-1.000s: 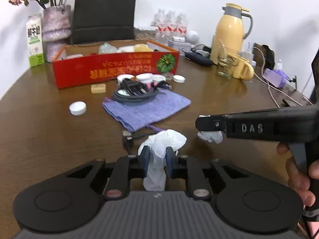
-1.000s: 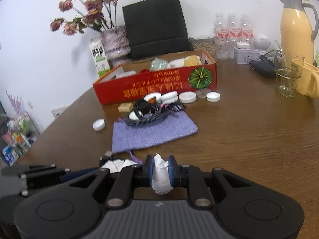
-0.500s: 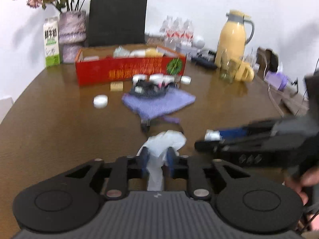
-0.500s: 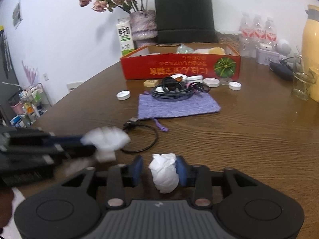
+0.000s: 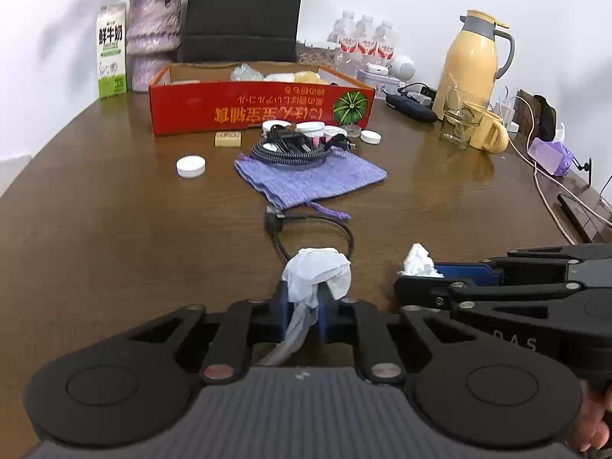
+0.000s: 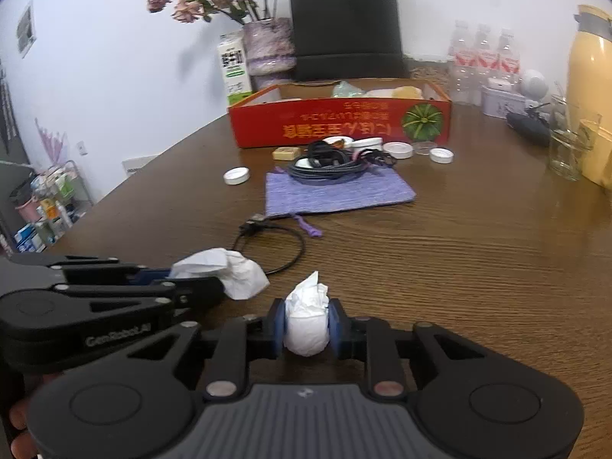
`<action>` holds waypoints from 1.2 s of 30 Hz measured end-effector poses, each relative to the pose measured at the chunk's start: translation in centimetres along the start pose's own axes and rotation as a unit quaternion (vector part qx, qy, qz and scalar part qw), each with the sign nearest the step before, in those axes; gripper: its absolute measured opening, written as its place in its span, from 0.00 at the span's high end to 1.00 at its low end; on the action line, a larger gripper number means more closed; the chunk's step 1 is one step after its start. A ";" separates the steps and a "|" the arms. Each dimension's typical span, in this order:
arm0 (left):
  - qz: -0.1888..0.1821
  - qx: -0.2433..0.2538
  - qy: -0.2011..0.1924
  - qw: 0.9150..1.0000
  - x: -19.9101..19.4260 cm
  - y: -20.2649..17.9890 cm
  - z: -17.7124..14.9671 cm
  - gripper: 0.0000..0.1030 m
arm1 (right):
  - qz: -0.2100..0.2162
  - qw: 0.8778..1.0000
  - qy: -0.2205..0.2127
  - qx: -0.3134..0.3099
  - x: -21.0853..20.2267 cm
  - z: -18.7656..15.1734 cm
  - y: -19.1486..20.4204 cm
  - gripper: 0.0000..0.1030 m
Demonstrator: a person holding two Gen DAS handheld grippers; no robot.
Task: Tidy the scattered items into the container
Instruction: 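Lift the tissues with both tools and move them toward the box, then lower both tissues into the box and open both tools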
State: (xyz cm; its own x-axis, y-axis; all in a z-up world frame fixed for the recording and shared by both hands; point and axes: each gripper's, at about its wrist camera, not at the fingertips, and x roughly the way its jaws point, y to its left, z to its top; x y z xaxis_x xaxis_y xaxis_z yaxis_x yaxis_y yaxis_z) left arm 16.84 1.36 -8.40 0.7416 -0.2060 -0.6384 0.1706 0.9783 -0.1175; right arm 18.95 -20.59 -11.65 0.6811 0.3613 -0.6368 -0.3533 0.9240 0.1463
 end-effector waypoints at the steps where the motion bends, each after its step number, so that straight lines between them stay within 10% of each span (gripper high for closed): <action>1: -0.003 -0.007 0.001 1.000 -0.5 0.1 0.0 0.88 | 0.003 1.000 -0.004 0.002 -0.3 0.1 0.0 0.79; 18: -0.009 -0.053 -0.100 0.994 -3.9 5.6 10.8 0.88 | 0.021 0.994 -0.112 0.006 -2.9 11.1 -1.9 0.79; 25: -0.038 -0.061 -0.069 0.995 1.3 8.0 21.3 0.87 | 0.055 0.986 -0.146 -0.048 -0.3 20.7 -2.2 0.79; 30: -0.074 -0.093 0.026 0.993 10.4 10.5 28.3 0.87 | 0.055 0.993 -0.103 -0.018 7.6 28.9 -4.8 0.79; 36: 0.002 -0.083 0.127 0.988 22.7 12.4 31.1 0.87 | 0.018 0.999 -0.012 0.026 19.9 34.5 -7.8 0.79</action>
State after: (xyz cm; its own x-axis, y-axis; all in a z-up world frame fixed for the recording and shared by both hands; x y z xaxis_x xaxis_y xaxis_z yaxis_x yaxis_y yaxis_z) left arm 56.01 8.11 -0.67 0.5515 -0.2114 -0.8070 0.0440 0.9734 -0.2249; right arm 57.34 -16.28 0.68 0.6841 0.3963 -0.6124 -0.3441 0.9156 0.2082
